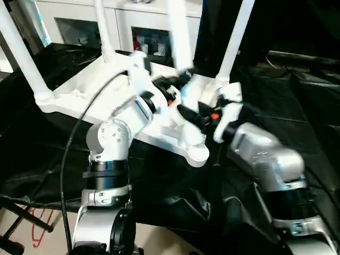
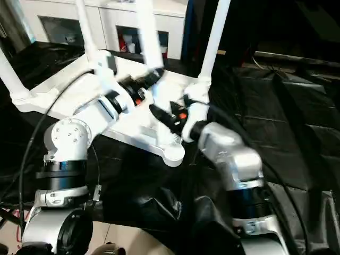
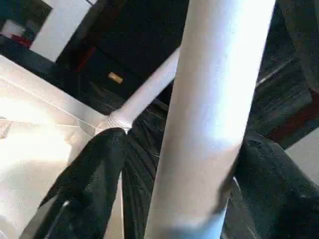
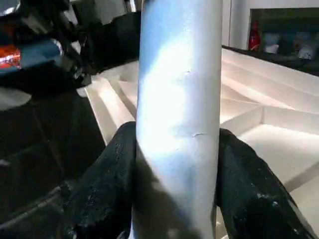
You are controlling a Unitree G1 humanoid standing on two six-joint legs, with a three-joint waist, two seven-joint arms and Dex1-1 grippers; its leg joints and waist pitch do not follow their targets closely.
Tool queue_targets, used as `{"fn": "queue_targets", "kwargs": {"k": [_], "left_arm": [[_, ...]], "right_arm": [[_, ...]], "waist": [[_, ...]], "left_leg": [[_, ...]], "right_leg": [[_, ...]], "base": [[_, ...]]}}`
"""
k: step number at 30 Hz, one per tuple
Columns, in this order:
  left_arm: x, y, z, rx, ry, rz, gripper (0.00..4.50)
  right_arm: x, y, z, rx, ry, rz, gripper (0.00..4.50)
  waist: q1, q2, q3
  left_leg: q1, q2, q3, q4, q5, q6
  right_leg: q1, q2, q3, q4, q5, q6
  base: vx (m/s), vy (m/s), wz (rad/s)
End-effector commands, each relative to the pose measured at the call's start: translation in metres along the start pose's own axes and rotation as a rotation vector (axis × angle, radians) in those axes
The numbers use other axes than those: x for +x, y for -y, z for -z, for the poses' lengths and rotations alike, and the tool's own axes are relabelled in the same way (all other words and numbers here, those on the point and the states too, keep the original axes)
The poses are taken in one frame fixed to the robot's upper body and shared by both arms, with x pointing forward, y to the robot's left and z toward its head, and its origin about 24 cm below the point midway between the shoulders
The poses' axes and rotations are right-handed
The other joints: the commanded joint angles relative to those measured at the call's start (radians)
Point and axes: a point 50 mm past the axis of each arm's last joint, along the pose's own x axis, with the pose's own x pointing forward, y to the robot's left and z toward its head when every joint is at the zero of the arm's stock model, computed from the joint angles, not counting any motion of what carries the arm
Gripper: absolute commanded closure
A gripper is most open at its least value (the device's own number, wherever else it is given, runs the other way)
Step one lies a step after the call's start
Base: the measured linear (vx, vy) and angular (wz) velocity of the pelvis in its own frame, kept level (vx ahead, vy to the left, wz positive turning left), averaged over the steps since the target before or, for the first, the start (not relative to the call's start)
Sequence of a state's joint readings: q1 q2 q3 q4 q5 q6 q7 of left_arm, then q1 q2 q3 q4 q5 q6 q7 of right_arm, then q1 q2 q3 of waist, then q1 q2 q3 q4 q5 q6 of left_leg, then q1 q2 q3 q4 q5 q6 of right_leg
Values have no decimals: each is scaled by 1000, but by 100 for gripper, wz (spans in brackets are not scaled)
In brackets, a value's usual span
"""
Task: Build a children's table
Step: Pick table leg
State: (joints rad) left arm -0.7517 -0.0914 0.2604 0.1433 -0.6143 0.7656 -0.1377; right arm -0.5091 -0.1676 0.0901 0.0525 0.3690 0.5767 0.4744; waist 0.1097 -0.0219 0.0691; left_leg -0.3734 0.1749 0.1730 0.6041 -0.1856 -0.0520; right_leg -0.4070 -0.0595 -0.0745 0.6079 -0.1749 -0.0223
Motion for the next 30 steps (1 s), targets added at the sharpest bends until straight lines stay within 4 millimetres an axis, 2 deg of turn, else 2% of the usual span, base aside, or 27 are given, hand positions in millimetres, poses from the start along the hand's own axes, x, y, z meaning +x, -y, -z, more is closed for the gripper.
{"fn": "queue_targets", "kwargs": {"k": [1,3,4,6,8,14,16,19,21,23,24,25,26,27,30], "left_arm": [[3,3,6,5,-28,-5,120],[5,6,15,30,-73,-4,134],[5,6,16,32,-77,-5,163],[5,5,17,38,-85,-18,164],[5,5,17,34,-82,-21,195],[5,-1,5,45,-29,-46,236],[4,-1,2,58,-9,-33,244],[2,4,-3,106,1,52,252],[0,7,-4,145,-19,124,257],[-4,9,-4,186,-82,215,257],[-4,9,-4,186,-82,215,257],[-7,9,-4,205,-124,281,258],[-8,9,-4,211,-134,300,258],[-9,10,-4,214,-144,321,258],[-16,15,-8,194,-207,492,259]], "right_arm": [[3,-2,-3,-44,15,11,264],[8,-6,-4,-59,20,18,264],[8,-6,-5,-60,21,19,264],[12,-7,-6,-70,28,31,264],[12,-7,-7,-72,30,33,264],[14,-7,-8,-69,31,41,264],[13,-6,-9,-38,42,24,208],[7,-4,-12,12,54,-37,185],[1,-1,-13,35,38,-85,153],[-13,-1,-13,20,-20,-227,147],[-13,-1,-13,20,-20,-227,140],[-25,-4,-13,24,-54,-336,118],[-28,-4,-13,29,-61,-366,118],[-31,-5,-13,34,-68,-392,111],[-49,-6,-15,67,-113,-531,109]], "waist": [[-2,-11,-77],[-2,-9,-77],[-2,-9,-77],[-3,-10,-76],[-5,-9,-75],[-8,-10,-77],[-9,-10,-77],[-7,-10,-77],[-5,-11,-78],[-2,-10,-77],[1,-10,-77],[2,-10,-76],[5,-9,-77],[8,-11,-75],[11,-10,-77]], "left_leg": [[6,47,-16,-66,-101,19],[8,48,-16,-68,-108,19],[8,49,-17,-68,-113,18],[9,49,-17,-69,-124,13],[9,48,-17,-69,-130,10],[8,47,-17,-68,-117,15],[8,47,-17,-68,-114,18],[10,48,-17,-69,-121,25],[11,49,-18,-69,-111,28],[12,49,-17,-67,-105,35],[12,49,-17,-66,-104,37],[9,50,-16,-66,-97,34],[11,46,-16,-65,-104,38],[11,49,-16,-66,-103,41],[12,49,-15,-64,-99,41]], "right_leg": [[60,-85,55,-73,-207,-126],[59,-86,55,-74,-217,-128],[59,-86,55,-74,-223,-127],[59,-86,55,-76,-232,-124],[59,-85,55,-76,-236,-121],[61,-85,56,-73,-205,-125],[61,-85,56,-71,-197,-129],[62,-86,56,-72,-209,-127],[62,-85,56,-70,-196,-128],[64,-84,56,-67,-178,-135],[66,-84,57,-67,-176,-134],[64,-85,58,-65,-171,-139],[65,-84,56,-67,-181,-137],[66,-87,58,-68,-195,-134],[66,-87,57,-67,-207,-148]], "base": [[0,0,0],[0,0,0],[0,0,0],[0,0,0],[0,0,0],[0,0,0],[0,0,0],[0,0,0],[0,0,0],[0,0,0],[0,0,0],[0,0,0],[0,0,0],[0,0,0],[0,0,0]]}}
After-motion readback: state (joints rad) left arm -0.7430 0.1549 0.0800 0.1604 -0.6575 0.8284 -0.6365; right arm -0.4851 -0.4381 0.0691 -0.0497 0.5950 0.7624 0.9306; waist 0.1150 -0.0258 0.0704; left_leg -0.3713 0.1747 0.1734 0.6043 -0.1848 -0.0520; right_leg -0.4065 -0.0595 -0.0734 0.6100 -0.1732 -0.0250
